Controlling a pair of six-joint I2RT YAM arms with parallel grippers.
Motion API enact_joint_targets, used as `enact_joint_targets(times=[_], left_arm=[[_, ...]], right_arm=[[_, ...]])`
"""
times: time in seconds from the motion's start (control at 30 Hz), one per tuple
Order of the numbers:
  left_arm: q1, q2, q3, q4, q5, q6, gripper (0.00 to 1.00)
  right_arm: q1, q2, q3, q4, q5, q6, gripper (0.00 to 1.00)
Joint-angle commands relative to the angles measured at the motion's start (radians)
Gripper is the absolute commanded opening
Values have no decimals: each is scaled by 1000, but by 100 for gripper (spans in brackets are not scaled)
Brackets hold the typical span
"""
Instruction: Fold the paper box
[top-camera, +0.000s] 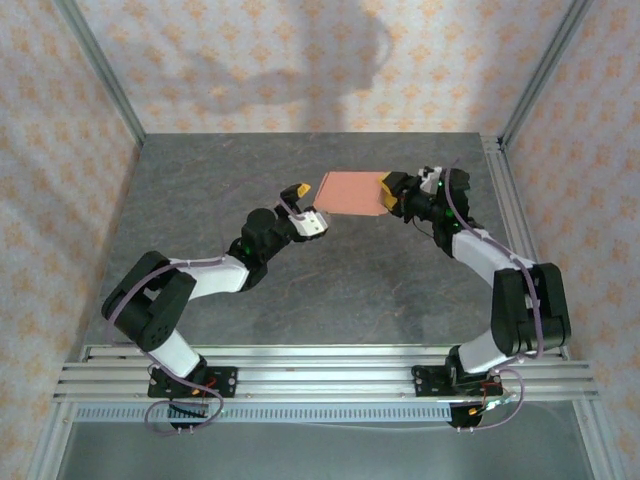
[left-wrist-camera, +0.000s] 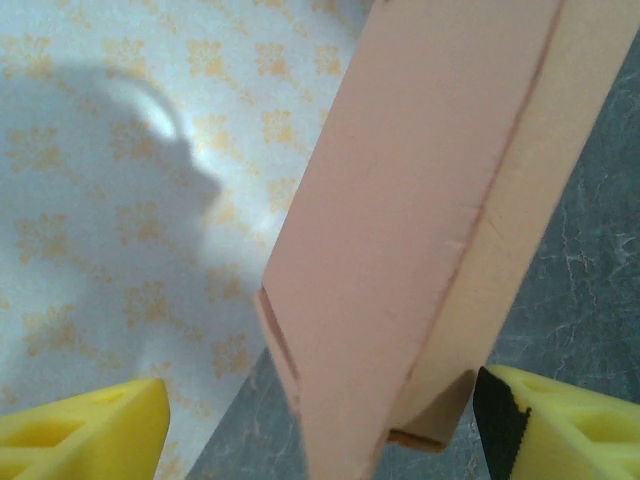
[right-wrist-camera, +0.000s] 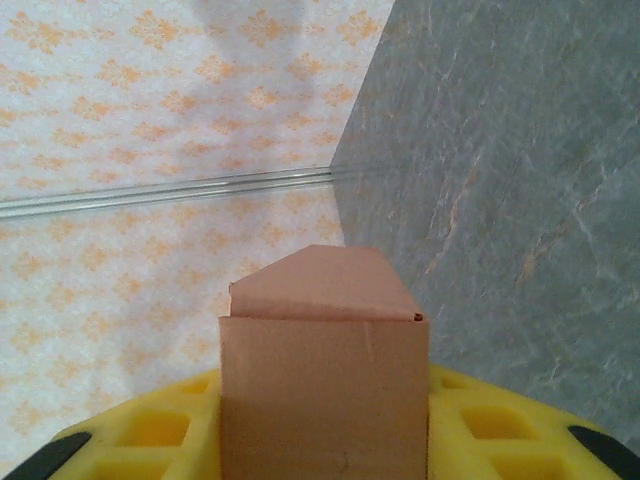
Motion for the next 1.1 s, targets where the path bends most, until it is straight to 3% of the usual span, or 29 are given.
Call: enact_joint_targets(times=[0.0, 0.47, 0.83, 0.93, 1.07], left_arm=[[-5, -4, 16, 42, 64, 57, 80], [-6, -72, 20, -122, 147, 133, 59], [-9, -93, 50, -278, 204, 210, 41], [-10, -92, 53, -290, 203, 209, 40], [-2, -84, 114, -430, 194, 162, 34]], right_arm=[[-2, -63, -27, 30, -29, 111, 39], [-2, -183, -2, -391, -65, 20, 38], [-3, -168, 15, -438, -65, -18, 40], [-2, -170, 17, -431, -55, -25, 49], [-3, -200, 28, -445, -1, -93, 74]])
